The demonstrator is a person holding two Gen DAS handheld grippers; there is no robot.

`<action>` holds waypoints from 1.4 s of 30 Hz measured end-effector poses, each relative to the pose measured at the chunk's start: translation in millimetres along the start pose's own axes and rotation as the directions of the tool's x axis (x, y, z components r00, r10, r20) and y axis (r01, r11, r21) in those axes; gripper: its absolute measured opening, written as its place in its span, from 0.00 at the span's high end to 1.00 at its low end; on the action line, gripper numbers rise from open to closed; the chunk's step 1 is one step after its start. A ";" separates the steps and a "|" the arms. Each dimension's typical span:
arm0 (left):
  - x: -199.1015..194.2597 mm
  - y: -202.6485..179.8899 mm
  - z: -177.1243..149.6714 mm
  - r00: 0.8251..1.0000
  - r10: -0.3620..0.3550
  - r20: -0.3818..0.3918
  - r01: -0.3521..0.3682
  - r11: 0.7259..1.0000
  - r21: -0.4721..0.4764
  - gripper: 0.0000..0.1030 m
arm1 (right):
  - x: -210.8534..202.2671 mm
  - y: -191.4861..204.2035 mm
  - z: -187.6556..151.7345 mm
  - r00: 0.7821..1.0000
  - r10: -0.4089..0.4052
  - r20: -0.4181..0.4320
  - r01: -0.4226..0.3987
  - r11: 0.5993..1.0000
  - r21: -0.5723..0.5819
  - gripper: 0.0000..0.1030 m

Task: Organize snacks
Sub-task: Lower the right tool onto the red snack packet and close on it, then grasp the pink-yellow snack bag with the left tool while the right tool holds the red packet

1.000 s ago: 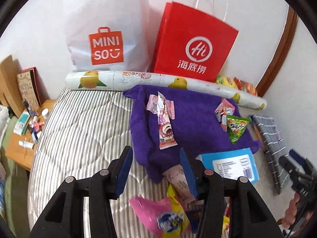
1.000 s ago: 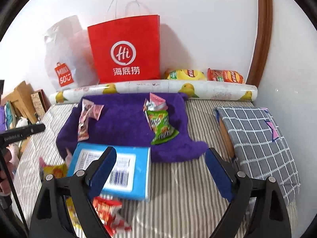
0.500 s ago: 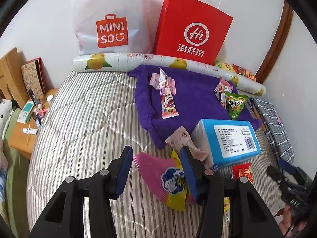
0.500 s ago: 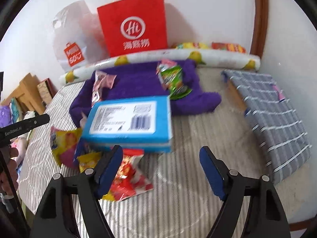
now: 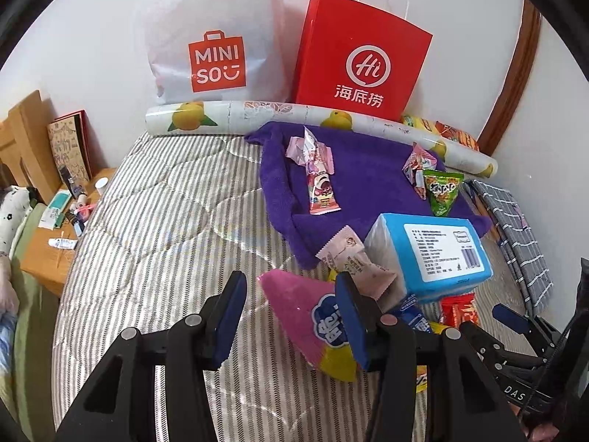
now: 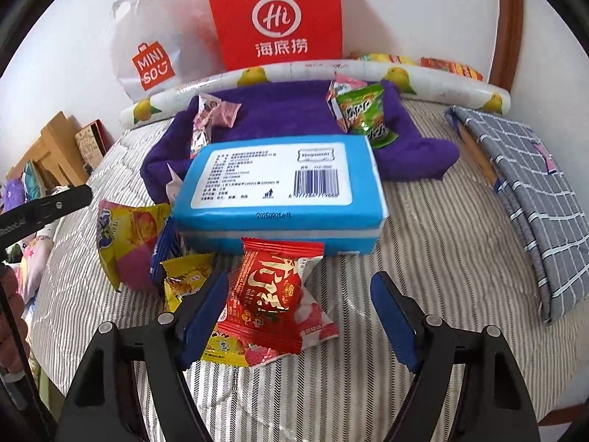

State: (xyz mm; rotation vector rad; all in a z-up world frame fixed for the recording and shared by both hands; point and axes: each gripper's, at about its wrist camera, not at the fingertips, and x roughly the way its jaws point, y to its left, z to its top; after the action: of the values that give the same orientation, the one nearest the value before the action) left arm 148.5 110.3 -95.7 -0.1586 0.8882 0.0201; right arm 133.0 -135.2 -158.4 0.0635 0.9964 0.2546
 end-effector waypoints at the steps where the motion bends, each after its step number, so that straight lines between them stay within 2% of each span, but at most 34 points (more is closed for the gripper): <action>1: -0.1 -0.1 -0.7 1.000 0.002 0.001 -0.002 1.000 0.005 0.54 | 2.8 1.2 -0.3 1.000 0.007 -0.008 -0.007 1.000 -0.001 0.23; 7: 1.4 1.1 -6.0 1.000 0.001 -0.008 -0.001 1.000 0.010 0.54 | 14.8 7.4 -0.7 0.999 0.003 -0.032 -0.003 1.000 -0.008 0.23; 12: 1.3 4.6 -11.7 1.000 0.003 -0.019 -0.003 1.000 0.003 0.54 | 20.9 7.4 -1.9 0.999 0.002 -0.048 -0.002 1.000 -0.008 0.30; 15: 1.0 7.2 -15.4 1.000 0.003 -0.027 -0.004 1.000 -0.006 0.54 | 24.0 7.5 -4.1 0.998 0.005 -0.057 -0.005 1.000 -0.006 0.39; 17: 0.2 7.7 -17.9 1.000 0.006 -0.030 -0.006 1.000 -0.005 0.54 | 25.7 6.6 -5.5 0.998 0.012 -0.065 -0.012 1.000 -0.003 0.51; 19: -0.9 8.4 -20.1 0.999 0.011 -0.031 -0.011 1.000 -0.003 0.54 | 25.0 5.1 -6.6 0.998 0.024 -0.066 -0.024 1.000 0.003 0.54; 28: -5.7 6.9 -26.5 0.999 -0.008 -0.035 0.008 1.000 -0.010 0.54 | -6.8 -8.6 -6.4 0.999 0.030 0.019 -0.030 0.999 0.024 0.56; 31: -3.7 0.9 -28.9 0.999 -0.038 -0.034 0.037 0.999 -0.012 0.43 | -16.8 -17.6 -8.7 0.999 0.025 0.045 -0.027 0.999 0.035 0.56; 35: 2.1 -7.6 -29.2 0.995 -0.088 -0.046 0.087 0.996 -0.023 0.36 | -25.8 -29.1 -14.0 0.998 0.020 0.062 -0.023 0.999 0.042 0.56; 42: 20.5 -17.6 -25.4 0.994 -0.085 -0.072 0.082 0.996 -0.038 0.35 | -35.9 -45.2 -24.0 0.996 0.003 0.090 -0.007 0.999 0.037 0.56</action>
State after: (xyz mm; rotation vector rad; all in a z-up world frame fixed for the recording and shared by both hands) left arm 143.3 88.2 -125.0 -0.2301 0.9548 -0.0483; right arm 102.7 -189.1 -149.6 0.1101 0.9112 0.2359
